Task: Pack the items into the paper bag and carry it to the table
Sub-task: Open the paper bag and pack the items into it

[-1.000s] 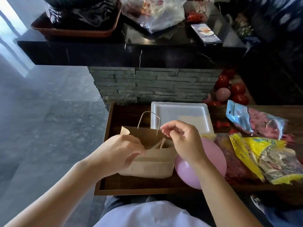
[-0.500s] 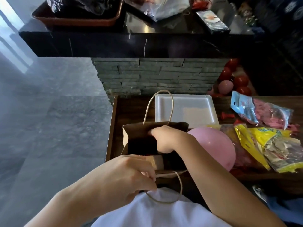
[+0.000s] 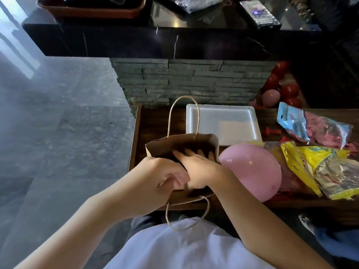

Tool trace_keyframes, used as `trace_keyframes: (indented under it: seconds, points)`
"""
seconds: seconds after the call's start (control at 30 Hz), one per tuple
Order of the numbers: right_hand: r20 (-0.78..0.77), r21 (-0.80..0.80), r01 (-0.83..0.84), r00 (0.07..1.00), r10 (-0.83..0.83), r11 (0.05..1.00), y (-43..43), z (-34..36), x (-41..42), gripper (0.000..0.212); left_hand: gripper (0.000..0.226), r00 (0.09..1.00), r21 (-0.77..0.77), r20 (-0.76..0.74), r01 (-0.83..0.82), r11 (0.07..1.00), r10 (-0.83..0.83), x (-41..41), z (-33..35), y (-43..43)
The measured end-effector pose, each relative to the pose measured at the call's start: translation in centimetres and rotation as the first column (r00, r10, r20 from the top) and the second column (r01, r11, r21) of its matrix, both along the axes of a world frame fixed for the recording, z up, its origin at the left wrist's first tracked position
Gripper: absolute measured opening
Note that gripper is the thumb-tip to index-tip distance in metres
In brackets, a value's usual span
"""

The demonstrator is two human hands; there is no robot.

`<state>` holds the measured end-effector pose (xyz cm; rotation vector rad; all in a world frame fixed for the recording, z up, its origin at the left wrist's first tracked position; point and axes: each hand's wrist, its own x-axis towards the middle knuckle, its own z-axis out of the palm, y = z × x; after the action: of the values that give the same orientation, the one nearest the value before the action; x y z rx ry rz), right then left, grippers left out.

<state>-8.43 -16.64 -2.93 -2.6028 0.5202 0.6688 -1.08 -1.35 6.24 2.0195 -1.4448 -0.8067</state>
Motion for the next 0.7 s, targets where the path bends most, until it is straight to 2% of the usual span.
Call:
trace_keyframes:
  seconds: [0.07, 0.13, 0.2, 0.23, 0.33, 0.5, 0.6, 0.7]
  points:
    - [-0.027, 0.026, 0.031, 0.999, -0.031, 0.999, 0.1, -0.2, -0.2, 0.109, 0.026, 0.977, 0.112, 0.209, 0.022, 0.994, -0.045, -0.5, -1.3, -0.6]
    - [-0.056, 0.038, 0.056, 0.997, -0.054, 0.998, 0.4, -0.3, -0.3, 0.100, 0.019, 0.903, 0.351, 0.348, 0.122, 0.928, -0.251, -2.0, -3.5, -1.5]
    - [-0.068, 0.012, -0.012, 0.998, 0.013, 1.000, 1.2, -0.5, -0.1, 0.078, 0.024, 0.804, 0.590, 0.354, 0.205, 0.781, -0.478, -3.2, -5.2, -1.6]
    - [-0.098, 0.013, -0.068, 0.993, 0.068, 0.998, 1.7, -0.5, 0.2, 0.066, 0.025, 0.799, 0.647, 0.325, 0.201, 0.735, -0.505, -3.4, -6.0, -1.5]
    - [-0.210, 0.081, -0.105, 0.970, 0.120, 0.991, 2.9, -1.1, 0.8, 0.050, 0.026, 0.867, 0.631, 0.284, 0.152, 0.761, -0.409, -3.1, -7.9, -0.9]
    - [-0.157, 0.006, -0.068, 0.985, 0.068, 0.998, 2.7, -1.8, 0.6, 0.057, 0.038, 0.883, 0.591, 0.300, 0.127, 0.797, -0.362, -2.9, -8.7, -0.5]
    - [-0.020, 0.002, 0.124, 0.992, -0.123, 0.992, 0.9, -0.8, 0.3, 0.051, 0.034, 0.904, 0.587, 0.182, 0.216, 0.780, -0.387, -2.5, -8.7, -1.2]
    - [0.177, -0.057, 0.292, 0.944, -0.278, 0.955, -0.4, 0.3, -0.2, 0.039, 0.042, 0.896, 0.706, 0.076, 0.261, 0.658, -0.438, -2.3, -8.7, -1.6]
